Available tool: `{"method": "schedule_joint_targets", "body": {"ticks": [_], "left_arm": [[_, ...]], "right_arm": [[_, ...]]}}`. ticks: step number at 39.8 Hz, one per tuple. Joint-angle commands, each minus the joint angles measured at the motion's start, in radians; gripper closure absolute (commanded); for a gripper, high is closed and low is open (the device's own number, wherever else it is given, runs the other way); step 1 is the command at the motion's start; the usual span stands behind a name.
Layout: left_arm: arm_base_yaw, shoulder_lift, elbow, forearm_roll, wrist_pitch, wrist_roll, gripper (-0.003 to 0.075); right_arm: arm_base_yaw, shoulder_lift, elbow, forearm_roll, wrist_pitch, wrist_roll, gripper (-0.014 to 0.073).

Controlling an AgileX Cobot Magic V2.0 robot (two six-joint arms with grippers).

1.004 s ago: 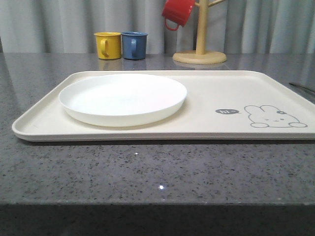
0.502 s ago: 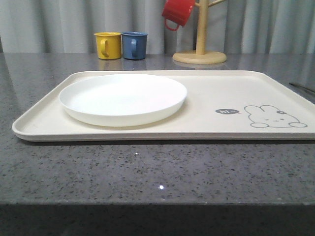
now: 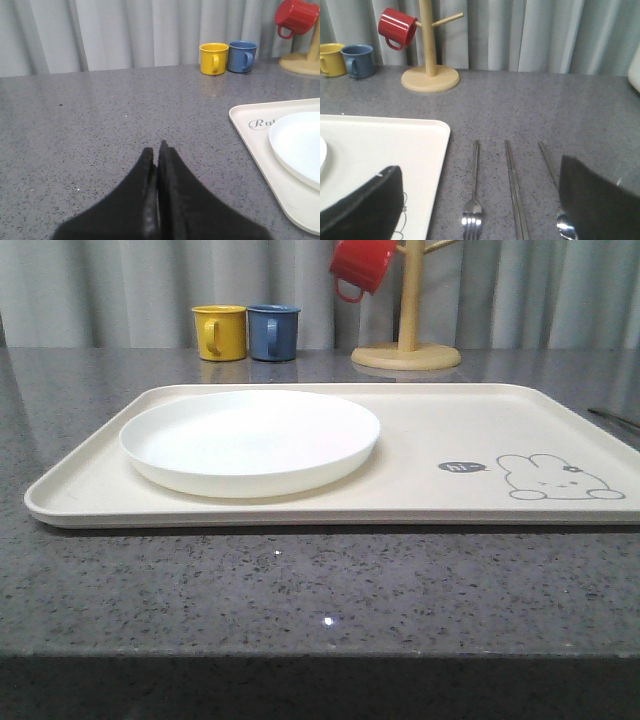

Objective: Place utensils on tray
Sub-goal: 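Move the right gripper over the fork and grasp it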

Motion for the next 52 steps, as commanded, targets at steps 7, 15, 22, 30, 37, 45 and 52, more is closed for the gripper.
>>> {"method": "schedule_joint_targets", "body": {"ticks": [7,15,22,30,37,45,52], "left_arm": [[0.002,0.01,-0.026,-0.002,-0.081,-0.001,0.0738],[0.002,0.01,-0.026,-0.002,-0.081,-0.001,0.0738],[0.002,0.01,-0.026,-0.002,-0.081,-0.001,0.0738],[0.002,0.01,-0.026,-0.002,-0.081,-0.001,0.0738],[0.002,0.01,-0.026,-0.002,-0.081,-0.001,0.0738],[0.002,0.01,-0.026,-0.002,-0.081,-0.001,0.0738],[0.002,0.01,-0.026,-0.002,-0.081,-0.001,0.0738]], "right_arm": [[-0.004,0.342,-0.191,-0.007,0.008,-0.006,-0.0059],[-0.004,0.615,-0.378,-0.007,0.15,-0.006,-0.0059],[-0.004,0.825,-0.516,-0.007,0.24,-0.006,-0.0059],[-0.001,0.989,-0.594,-0.007,0.272,-0.006,-0.0059],[-0.001,1.08,-0.625,-0.007,0.271,-0.006,-0.0059],[-0.001,1.146,-0.625,-0.007,0.265,-0.006,-0.0059],[-0.001,1.178,-0.625,-0.006,0.261,-0.006,-0.0059]]}}
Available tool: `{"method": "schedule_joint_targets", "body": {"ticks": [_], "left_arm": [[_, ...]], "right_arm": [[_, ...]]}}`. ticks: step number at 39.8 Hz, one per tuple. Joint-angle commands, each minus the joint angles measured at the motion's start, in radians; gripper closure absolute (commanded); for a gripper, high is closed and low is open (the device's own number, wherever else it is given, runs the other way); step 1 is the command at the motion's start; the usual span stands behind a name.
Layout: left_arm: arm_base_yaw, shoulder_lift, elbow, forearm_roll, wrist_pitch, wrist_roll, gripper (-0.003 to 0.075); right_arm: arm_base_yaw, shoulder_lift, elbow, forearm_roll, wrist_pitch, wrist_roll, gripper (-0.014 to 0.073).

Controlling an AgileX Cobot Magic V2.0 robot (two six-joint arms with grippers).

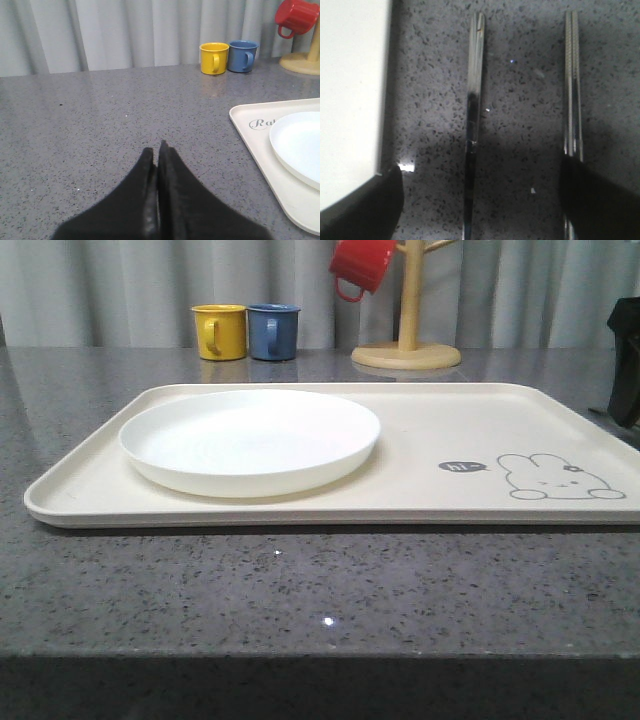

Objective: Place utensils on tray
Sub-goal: 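Move the right gripper over the fork and grasp it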

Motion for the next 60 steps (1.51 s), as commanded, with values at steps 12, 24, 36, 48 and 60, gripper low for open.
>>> {"method": "schedule_joint_targets", "body": {"ticks": [12,24,36,48,60], "left_arm": [[0.002,0.01,-0.026,-0.002,-0.081,-0.001,0.0738],[0.002,0.01,-0.026,-0.002,-0.081,-0.001,0.0738],[0.002,0.01,-0.026,-0.002,-0.081,-0.001,0.0738],[0.002,0.01,-0.026,-0.002,-0.081,-0.001,0.0738],[0.002,0.01,-0.026,-0.002,-0.081,-0.001,0.0738]], "right_arm": [[0.024,0.01,-0.035,-0.011,-0.053,-0.006,-0.0058],[0.024,0.01,-0.035,-0.024,-0.051,-0.006,0.026],[0.024,0.01,-0.035,-0.024,-0.053,-0.006,0.0578],[0.024,-0.013,-0.037,-0.036,-0.05,-0.006,0.061],[0.073,-0.081,-0.222,-0.05,0.226,0.075,0.061]]}}
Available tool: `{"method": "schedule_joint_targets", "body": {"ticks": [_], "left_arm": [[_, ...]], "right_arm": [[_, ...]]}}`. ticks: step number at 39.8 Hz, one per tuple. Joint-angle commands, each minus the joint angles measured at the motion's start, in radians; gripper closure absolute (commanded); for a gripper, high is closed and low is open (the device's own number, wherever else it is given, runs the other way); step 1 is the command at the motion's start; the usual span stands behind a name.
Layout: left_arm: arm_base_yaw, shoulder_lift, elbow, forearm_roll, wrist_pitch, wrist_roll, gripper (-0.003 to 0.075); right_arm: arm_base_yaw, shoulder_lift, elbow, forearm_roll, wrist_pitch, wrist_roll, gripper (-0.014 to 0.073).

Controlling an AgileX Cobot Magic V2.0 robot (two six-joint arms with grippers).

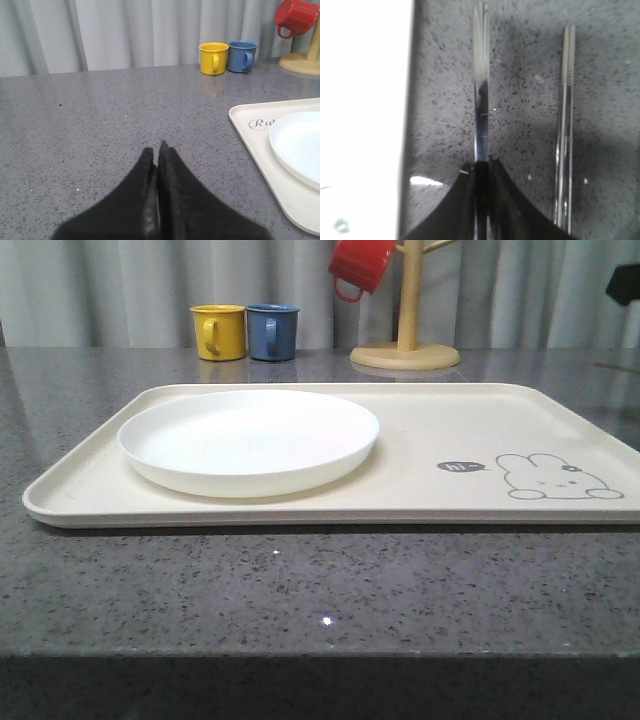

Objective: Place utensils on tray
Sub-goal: 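Carry the fork onto the tray beside the plate and lower it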

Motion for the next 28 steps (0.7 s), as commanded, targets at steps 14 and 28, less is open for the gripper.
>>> {"method": "schedule_joint_targets", "body": {"ticks": [14,28], "left_arm": [[0.002,0.01,-0.026,-0.002,-0.081,-0.003,0.0738],[0.002,0.01,-0.026,-0.002,-0.081,-0.003,0.0738]], "right_arm": [[0.281,-0.039,-0.162,-0.011,0.05,0.281,0.061],[0.418,0.068,-0.162,0.004,-0.033,0.404,0.061]]}}
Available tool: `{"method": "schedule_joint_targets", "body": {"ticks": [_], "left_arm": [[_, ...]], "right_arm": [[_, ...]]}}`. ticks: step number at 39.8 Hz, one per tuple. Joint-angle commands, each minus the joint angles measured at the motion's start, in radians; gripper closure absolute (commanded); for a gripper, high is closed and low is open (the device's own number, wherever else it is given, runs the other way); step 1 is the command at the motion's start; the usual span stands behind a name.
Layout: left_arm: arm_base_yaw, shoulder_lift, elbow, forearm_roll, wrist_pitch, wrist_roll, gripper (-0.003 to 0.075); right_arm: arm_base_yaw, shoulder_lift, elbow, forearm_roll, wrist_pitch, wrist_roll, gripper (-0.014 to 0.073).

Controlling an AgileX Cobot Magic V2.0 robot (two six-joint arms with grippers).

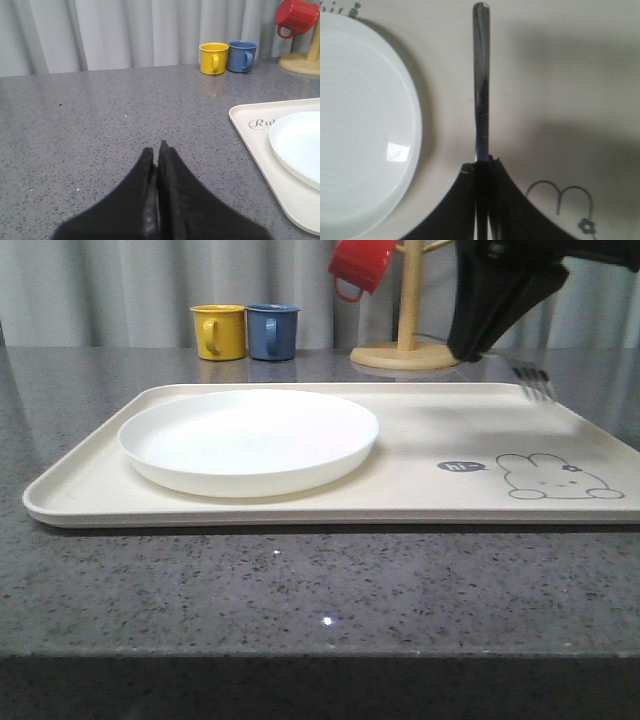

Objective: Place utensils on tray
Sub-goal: 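Carry the fork onto the tray beside the plate and lower it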

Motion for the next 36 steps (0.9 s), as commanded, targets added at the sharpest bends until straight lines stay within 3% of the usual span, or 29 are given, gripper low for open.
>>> {"method": "schedule_joint_targets", "body": {"ticks": [1,10,29,36], "left_arm": [[0.002,0.01,-0.026,-0.002,-0.081,-0.003,0.0738],[0.002,0.01,-0.026,-0.002,-0.081,-0.003,0.0738],[0.002,0.01,-0.026,-0.002,-0.081,-0.003,0.0738],[0.002,0.01,-0.026,-0.002,-0.081,-0.003,0.0738]], "right_arm": [[0.006,-0.004,-0.034,-0.006,-0.048,0.046,0.061],[0.006,0.063,-0.034,-0.04,-0.099,0.137,0.061],[0.006,0.128,-0.034,-0.037,-0.122,0.166,0.0608],[0.006,0.128,-0.034,-0.014,-0.122,0.166,0.0533]]}}
